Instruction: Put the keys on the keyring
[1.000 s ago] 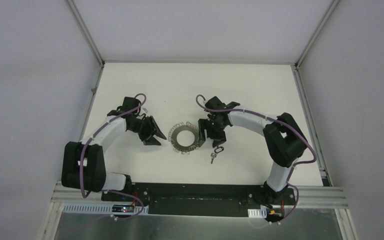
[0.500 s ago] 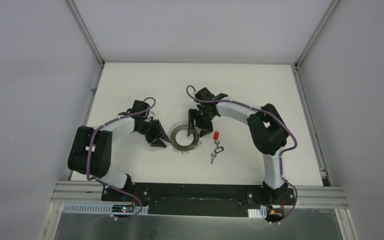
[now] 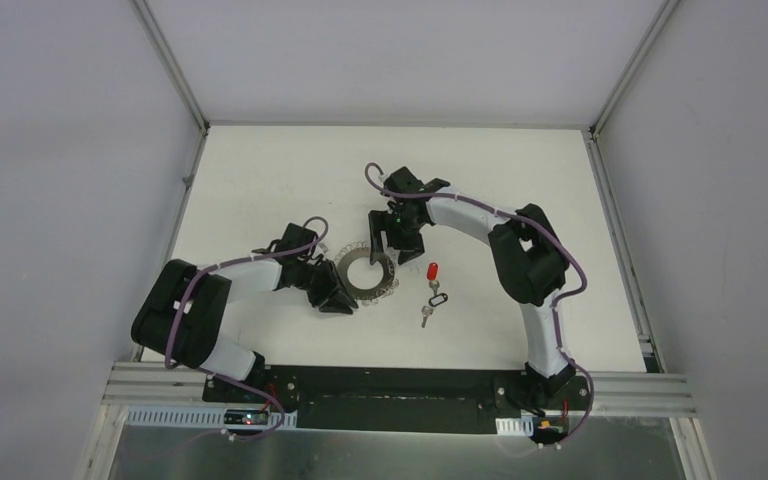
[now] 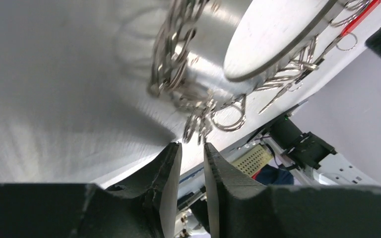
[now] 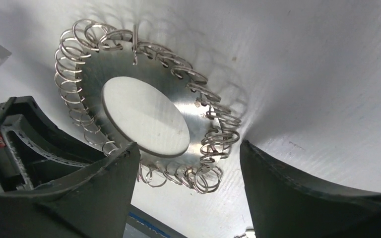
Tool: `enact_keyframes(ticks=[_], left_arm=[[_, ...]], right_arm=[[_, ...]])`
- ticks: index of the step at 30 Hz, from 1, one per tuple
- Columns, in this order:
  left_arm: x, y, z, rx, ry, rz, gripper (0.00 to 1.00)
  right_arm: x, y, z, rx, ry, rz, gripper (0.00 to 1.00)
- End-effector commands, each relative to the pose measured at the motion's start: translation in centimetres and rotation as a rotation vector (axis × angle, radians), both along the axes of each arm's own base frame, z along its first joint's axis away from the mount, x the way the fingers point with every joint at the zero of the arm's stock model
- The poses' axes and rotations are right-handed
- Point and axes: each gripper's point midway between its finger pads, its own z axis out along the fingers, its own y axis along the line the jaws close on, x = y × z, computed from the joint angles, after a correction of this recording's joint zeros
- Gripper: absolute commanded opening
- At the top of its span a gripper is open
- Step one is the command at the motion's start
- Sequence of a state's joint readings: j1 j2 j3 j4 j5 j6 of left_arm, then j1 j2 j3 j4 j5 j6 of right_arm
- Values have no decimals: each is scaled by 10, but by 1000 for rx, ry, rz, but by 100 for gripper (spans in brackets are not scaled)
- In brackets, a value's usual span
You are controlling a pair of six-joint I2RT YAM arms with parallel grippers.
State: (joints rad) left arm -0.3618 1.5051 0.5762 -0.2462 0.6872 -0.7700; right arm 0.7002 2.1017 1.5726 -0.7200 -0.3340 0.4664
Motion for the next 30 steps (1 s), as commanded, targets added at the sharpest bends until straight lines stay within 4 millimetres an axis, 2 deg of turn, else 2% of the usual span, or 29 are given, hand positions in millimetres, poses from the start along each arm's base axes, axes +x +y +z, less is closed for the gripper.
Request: enact_keyframes(ticks=[1,4,7,12,18,22,23,24,30], left_arm=[[3,9,6,52,-95,48,28],[2,21,10,119,-128,60,35],[6,30,15,172,-165,72,43],[27,33,18,220,-197,50,42],[58,42,14,321,-208,10,41],[73,50,7,406,-189,-18,39],[74,52,5,426,-180,-26,38],[77,53,5,437,-181,-33,37],[67,52,1,417,-148,-49,23]], right_arm=[[0,-12,29,-8,-95,2,79],[-10,-20,37,8,-105,-19,82],[-24,-23,40,36,-80,-41,80],[-39,-19,27,69,-19,-68,70],[-38,-12,6,44,11,-62,70],[-32,-6,-2,28,29,-62,70],[-27,-8,-4,6,12,-68,55],[-21,-10,-5,-16,-10,-66,50],[-6,-5,-6,-56,-33,-28,29]])
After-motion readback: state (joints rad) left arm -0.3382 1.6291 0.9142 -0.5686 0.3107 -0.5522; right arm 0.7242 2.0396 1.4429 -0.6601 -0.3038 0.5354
